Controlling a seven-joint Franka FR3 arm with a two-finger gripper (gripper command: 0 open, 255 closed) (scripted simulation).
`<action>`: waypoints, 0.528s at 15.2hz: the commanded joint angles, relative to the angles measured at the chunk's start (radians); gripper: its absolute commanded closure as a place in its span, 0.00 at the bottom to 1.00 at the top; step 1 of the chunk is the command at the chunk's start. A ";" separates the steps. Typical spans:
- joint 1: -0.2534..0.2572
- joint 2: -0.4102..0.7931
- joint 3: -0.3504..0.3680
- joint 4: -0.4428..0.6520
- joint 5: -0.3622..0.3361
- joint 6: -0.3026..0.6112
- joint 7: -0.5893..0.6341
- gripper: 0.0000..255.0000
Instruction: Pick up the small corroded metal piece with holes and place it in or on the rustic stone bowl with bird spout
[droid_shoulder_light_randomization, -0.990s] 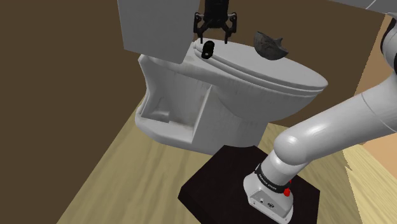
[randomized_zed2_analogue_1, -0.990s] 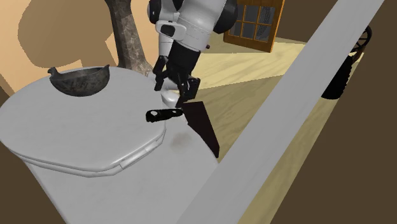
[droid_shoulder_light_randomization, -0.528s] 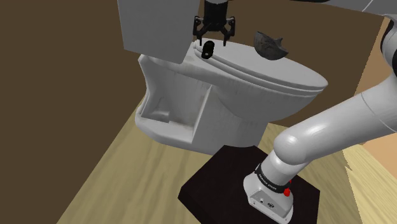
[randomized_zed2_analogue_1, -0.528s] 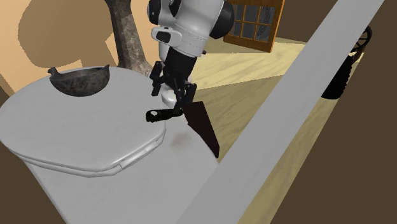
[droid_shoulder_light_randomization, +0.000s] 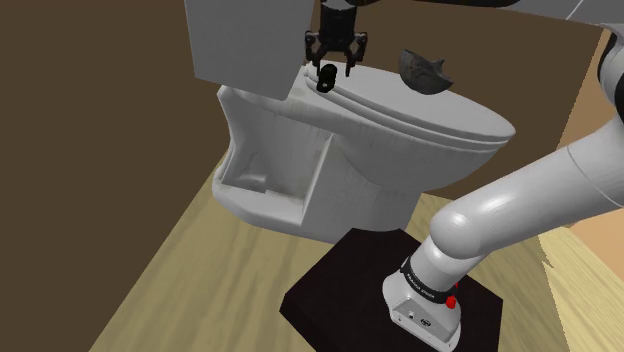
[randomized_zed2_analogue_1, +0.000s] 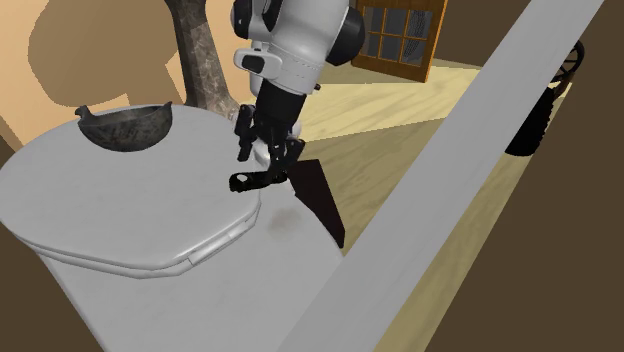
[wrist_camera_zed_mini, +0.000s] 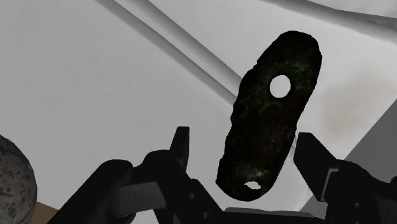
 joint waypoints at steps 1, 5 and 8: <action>-0.003 0.037 -0.006 -0.024 0.002 0.029 -0.007 1.00; 0.001 0.004 -0.007 -0.014 0.002 0.036 -0.011 1.00; -0.008 -0.043 -0.016 -0.030 -0.015 0.114 0.036 0.00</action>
